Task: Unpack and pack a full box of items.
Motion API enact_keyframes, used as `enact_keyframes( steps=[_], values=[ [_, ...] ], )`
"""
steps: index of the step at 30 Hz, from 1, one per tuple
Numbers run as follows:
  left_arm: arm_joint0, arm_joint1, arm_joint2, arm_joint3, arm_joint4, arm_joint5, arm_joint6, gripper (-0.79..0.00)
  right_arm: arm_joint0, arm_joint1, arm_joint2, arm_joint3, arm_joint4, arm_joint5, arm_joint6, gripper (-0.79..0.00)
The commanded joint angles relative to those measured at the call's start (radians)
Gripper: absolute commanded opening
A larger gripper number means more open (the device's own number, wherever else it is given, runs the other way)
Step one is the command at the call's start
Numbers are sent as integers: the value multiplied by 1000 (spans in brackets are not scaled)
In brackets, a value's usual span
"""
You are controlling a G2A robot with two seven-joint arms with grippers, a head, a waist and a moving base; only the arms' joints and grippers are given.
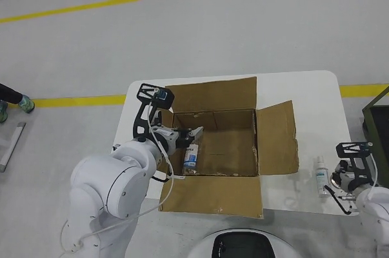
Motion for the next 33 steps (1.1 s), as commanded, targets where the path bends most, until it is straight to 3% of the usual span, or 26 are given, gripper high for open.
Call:
enact_keyframes(
  steps=[1,3,4,5,6,20,29,33],
  values=[
    [0,0,0,0,0,0,0,0,14,0,-8,8,14,1,24,-785],
    [0,0,0,0,0,0,0,0,25,0,-6,16,28,2,39,-785],
    [0,0,0,0,0,0,0,0,29,0,-5,17,28,3,40,-671],
    [0,0,0,0,0,0,0,0,31,0,-4,16,31,5,38,-360],
    [0,0,0,0,0,0,0,0,31,0,-4,15,35,7,34,0],
    [0,0,0,0,0,0,0,0,32,1,-9,11,50,-9,19,0],
    [0,0,0,0,0,0,0,0,201,11,-11,85,144,13,393,0],
    [0,0,0,0,0,0,0,0,276,18,-45,140,115,-15,483,0]
  ],
)
